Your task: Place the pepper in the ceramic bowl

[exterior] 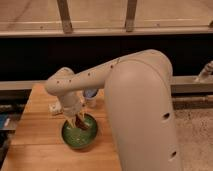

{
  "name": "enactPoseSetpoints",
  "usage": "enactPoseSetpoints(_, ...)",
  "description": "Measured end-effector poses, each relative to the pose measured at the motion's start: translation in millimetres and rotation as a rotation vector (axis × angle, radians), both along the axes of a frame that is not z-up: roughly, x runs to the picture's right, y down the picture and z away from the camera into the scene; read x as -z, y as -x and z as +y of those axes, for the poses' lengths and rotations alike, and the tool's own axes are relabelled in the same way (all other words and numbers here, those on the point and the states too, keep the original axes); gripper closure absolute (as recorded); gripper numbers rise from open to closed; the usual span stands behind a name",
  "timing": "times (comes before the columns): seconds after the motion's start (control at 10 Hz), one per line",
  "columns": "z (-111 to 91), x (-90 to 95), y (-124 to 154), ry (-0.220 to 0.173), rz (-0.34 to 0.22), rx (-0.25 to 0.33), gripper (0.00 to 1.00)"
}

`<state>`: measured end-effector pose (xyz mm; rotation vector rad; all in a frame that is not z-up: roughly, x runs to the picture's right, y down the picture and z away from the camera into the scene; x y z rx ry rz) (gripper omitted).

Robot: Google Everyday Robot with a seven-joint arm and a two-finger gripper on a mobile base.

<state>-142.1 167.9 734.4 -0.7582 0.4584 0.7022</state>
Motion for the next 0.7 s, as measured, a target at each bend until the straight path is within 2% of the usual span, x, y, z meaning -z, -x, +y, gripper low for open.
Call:
enactPoseSetpoints(0.2,-0.7,-1.1,-2.1,-0.001,0.004,-0.001,0.81)
enactPoseSetpoints(0.7,-0.8,-1.1,-2.7,-0.001,0.005,-0.002,0.30)
